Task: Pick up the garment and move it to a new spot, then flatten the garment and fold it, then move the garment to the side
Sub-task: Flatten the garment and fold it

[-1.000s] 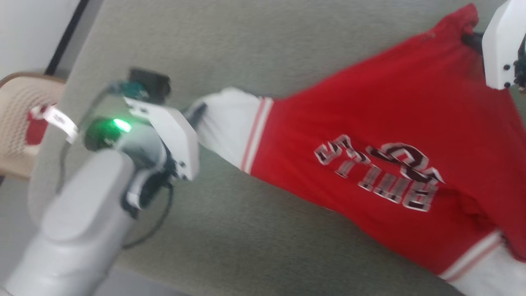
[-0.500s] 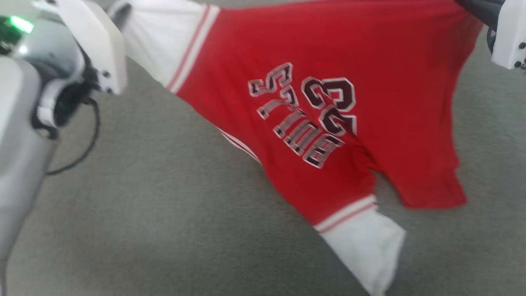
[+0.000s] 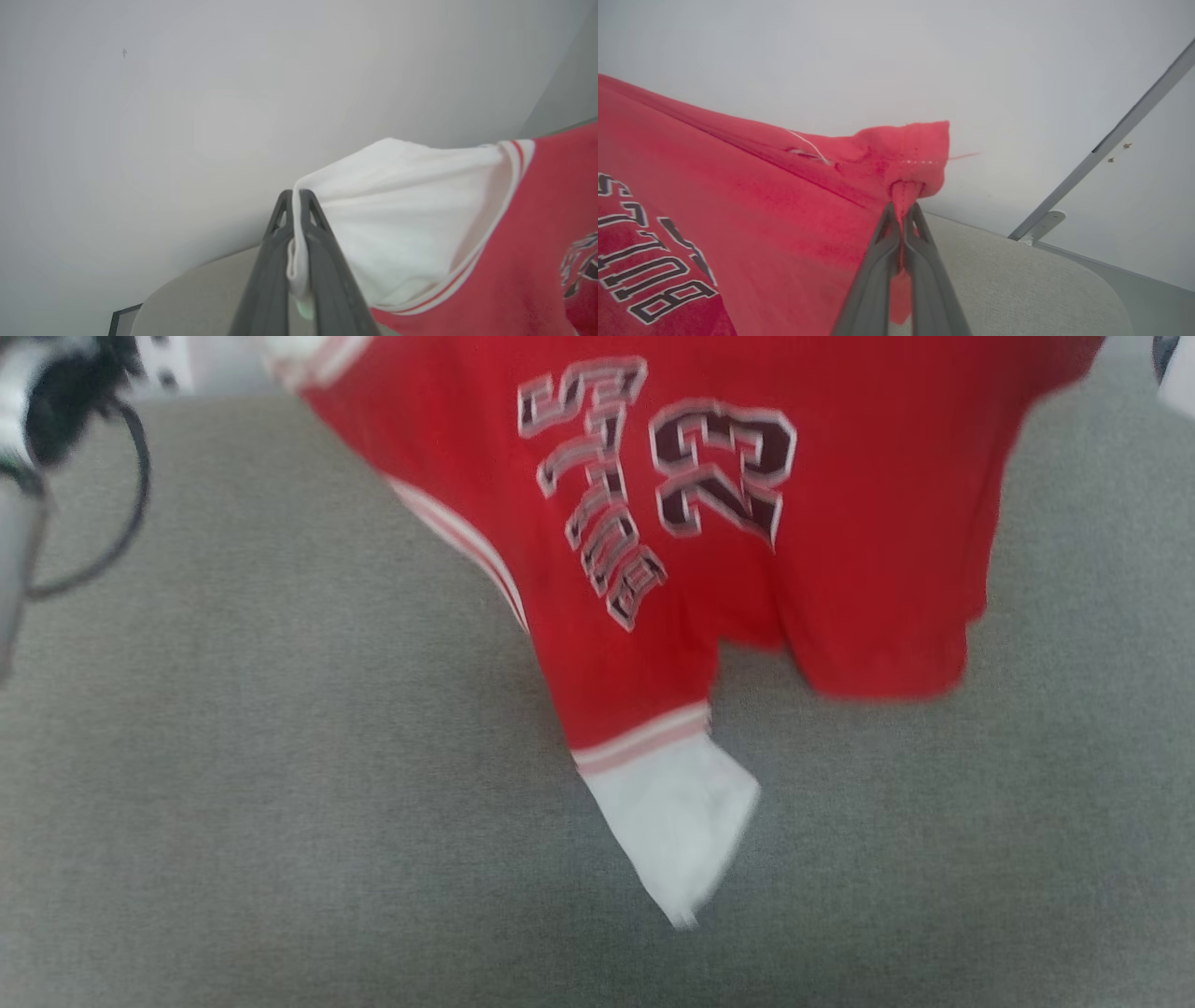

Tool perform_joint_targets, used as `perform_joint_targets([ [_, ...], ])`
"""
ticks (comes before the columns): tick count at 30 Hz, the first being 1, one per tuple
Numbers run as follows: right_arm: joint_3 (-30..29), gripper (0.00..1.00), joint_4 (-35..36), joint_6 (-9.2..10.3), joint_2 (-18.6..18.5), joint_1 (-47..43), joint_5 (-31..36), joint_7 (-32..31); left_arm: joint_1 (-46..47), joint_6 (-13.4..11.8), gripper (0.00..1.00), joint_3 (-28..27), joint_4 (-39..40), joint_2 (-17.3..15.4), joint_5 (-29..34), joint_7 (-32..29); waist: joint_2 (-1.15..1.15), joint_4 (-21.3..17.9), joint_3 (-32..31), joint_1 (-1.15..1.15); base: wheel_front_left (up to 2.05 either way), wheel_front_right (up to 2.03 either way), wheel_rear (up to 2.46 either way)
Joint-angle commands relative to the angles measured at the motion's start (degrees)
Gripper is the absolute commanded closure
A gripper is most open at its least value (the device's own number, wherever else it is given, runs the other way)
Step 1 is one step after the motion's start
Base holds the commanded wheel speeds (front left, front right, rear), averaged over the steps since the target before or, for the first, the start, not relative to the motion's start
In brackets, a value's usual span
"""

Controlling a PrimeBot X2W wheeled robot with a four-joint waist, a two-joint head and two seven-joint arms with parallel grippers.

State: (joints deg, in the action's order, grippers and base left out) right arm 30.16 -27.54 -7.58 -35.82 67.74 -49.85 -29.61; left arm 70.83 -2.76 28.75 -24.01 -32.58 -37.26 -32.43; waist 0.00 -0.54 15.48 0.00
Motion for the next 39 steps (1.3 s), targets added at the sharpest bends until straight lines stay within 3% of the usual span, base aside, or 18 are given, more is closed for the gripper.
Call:
perform_joint_targets([
  [1, -0.51, 1.00, -1.05, 0.17, -0.02, 0.89, 0.87, 0.78, 1.40, 0.06, 1.00, -0.49, -1.21, -0.76, 1.26, 0.79, 0.00, -0.53, 0.78, 0.00, 0.00, 0.00, 0.00],
  [9, -1.58, 1.00, -10.41, 0.20, 4.61, 9.98, 8.04, 12.56, 15.75, 1.07, 1.00, -0.52, -12.28, 2.72, 6.98, 15.67, 0.00, -1.41, 5.48, 0.00, 0.00, 0.00, 0.00],
  [10, -1.93, 1.00, -13.34, 0.21, 5.39, 12.90, 10.42, 17.37, 19.62, 1.39, 1.00, -0.04, -14.57, 3.46, 9.09, 20.28, 0.00, -1.39, 6.52, 0.00, 0.00, 0.00, 0.00],
  [15, -2.24, 1.00, -19.65, 0.21, 7.30, 19.14, 17.08, 31.07, 28.55, 0.35, 1.00, 0.35, -19.76, 5.39, 13.02, 31.81, 0.00, -0.78, 8.47, 0.00, 0.00, 0.00, 0.00],
  [18, -1.86, 1.00, -23.35, 0.21, 8.12, 21.76, 20.02, 36.00, 31.79, 0.32, 1.00, 0.63, -21.76, 6.75, 14.58, 39.43, 0.00, -0.06, 9.16, 0.00, 0.00, 0.00, 0.00],
  [20, -0.89, 1.00, -25.55, 0.20, 9.36, 21.74, 20.62, 36.78, 32.13, 1.83, 1.00, 1.03, -23.03, 7.90, 14.48, 42.65, 0.00, 0.55, 9.35, 0.00, 0.00, 0.00, 0.00],
  [24, 2.59, 1.00, -28.27, 0.17, 10.28, 19.33, 19.61, 34.43, 28.67, 5.41, 1.00, 2.97, -25.78, 8.78, 14.01, 43.18, 0.00, 1.71, 9.14, 0.00, 0.00, 0.00, 0.00],
  [30, 8.62, 1.00, -27.53, 0.16, 9.45, 10.48, 13.97, 28.28, 17.69, 9.35, 1.00, 6.34, -26.94, 10.29, 9.29, 34.32, 0.00, 3.92, 7.83, 0.00, 0.00, 0.00, 0.00],
  [39, 14.22, 1.00, -19.58, 0.15, 5.91, -1.13, 4.95, 23.02, -0.72, 9.42, 1.00, 7.33, -19.06, 8.07, 1.29, 20.32, 0.00, 5.28, 5.59, 0.00, 0.00, 0.00, 0.00],
])
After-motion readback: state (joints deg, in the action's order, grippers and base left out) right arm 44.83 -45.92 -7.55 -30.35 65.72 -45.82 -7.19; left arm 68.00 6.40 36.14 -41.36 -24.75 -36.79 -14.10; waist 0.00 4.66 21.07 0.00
